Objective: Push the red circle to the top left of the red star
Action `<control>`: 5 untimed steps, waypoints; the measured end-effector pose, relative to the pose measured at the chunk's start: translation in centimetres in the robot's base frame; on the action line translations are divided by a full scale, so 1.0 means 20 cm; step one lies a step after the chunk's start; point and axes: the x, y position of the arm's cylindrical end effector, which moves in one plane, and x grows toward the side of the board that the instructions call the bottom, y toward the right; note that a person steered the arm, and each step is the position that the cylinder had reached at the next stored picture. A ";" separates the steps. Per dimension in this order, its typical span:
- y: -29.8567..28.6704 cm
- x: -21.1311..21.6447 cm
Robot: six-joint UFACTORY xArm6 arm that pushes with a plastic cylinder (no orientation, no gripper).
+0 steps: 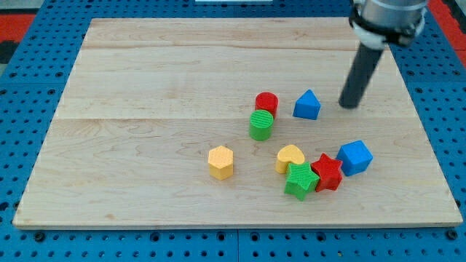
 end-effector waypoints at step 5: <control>-0.26 0.04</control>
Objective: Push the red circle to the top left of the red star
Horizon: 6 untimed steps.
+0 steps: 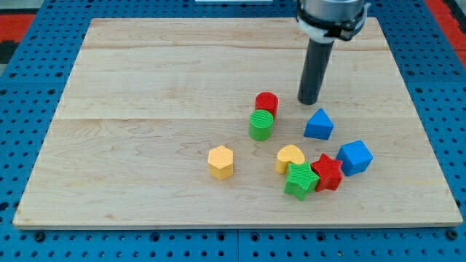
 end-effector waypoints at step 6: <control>-0.25 0.32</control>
